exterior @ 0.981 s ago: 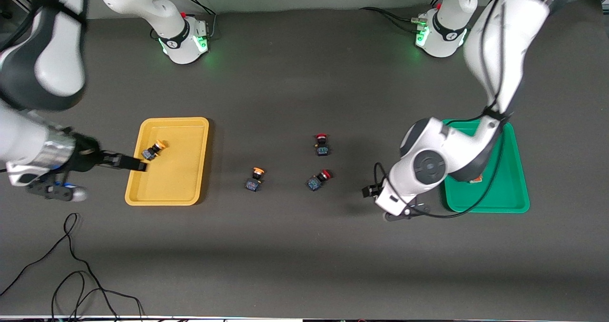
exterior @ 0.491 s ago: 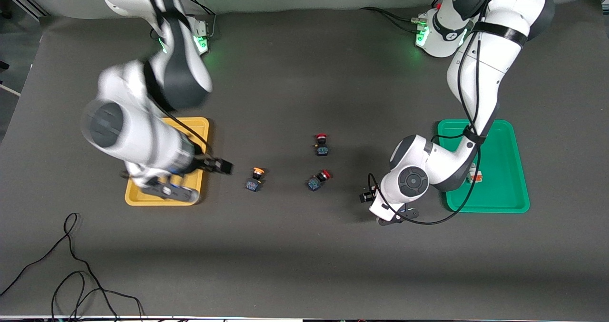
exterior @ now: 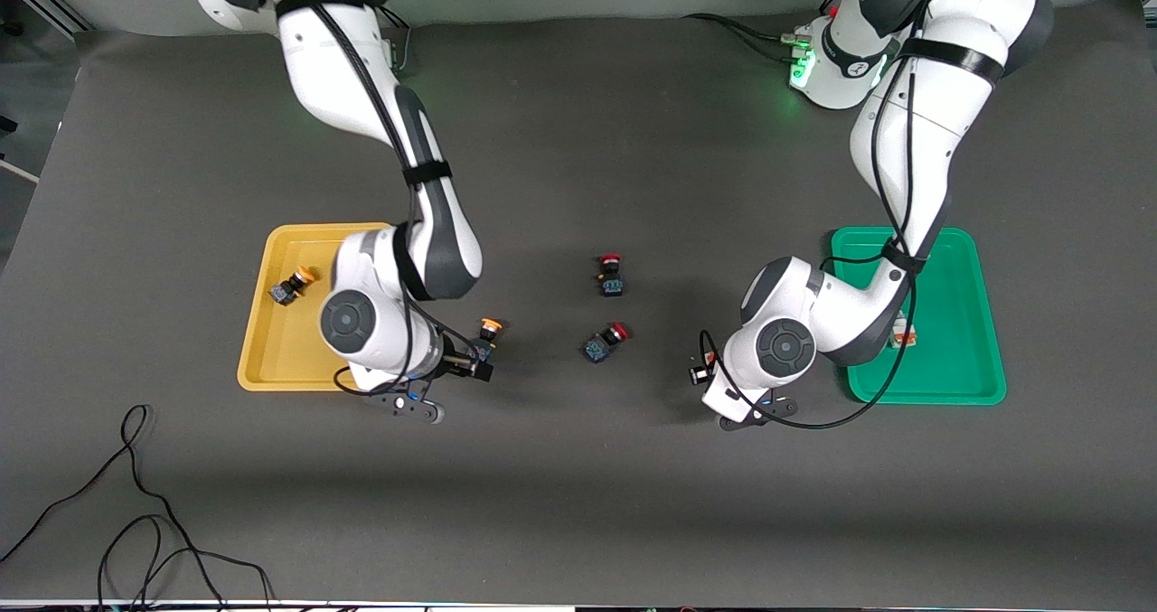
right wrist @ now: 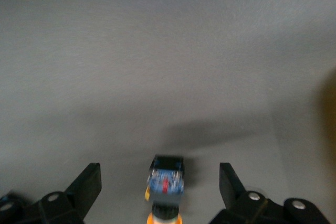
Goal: Place green and yellow buttons in trays
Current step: 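Grasp second yellow button with the right gripper while the left gripper grasps green, then place the green button in the green tray with the left gripper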
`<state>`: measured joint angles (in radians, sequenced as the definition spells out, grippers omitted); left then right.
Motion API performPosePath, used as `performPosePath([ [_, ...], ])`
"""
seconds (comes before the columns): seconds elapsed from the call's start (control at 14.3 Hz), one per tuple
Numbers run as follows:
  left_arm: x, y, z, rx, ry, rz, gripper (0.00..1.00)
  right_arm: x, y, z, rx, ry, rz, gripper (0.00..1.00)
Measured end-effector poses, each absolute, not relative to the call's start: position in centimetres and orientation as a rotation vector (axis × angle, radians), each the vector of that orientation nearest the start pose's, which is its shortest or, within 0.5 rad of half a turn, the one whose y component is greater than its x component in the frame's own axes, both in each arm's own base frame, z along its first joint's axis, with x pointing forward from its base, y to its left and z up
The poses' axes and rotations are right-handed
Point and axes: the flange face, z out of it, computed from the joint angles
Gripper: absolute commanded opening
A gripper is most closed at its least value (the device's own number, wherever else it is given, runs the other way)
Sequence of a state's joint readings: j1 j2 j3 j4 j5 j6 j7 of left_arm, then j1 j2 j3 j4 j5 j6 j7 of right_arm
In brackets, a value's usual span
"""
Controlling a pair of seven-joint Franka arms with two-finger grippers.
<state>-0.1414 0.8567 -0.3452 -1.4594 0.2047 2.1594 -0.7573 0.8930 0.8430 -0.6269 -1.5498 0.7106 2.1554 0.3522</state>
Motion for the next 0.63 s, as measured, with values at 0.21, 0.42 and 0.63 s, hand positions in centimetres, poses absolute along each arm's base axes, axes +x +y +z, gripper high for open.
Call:
performPosePath([
  [0.21, 64.8, -27.7, 23.0, -3.061, -0.385, 0.325, 0.16, 62.7, 27.8, 17.7, -2.959, 0.561, 0.161, 1.0],
  [0.42, 65.4, -24.0, 31.4, -3.058, -0.382, 0.369, 0.16, 61.9, 29.3, 17.5, -2.949, 0.541, 0.177, 1.0],
  [0.63, 66.0, -16.1, 33.4, -3.054, -0.36, 0.392, 0.16, 61.2, 30.5, 17.6, -2.953, 0.514, 0.18, 0.62],
])
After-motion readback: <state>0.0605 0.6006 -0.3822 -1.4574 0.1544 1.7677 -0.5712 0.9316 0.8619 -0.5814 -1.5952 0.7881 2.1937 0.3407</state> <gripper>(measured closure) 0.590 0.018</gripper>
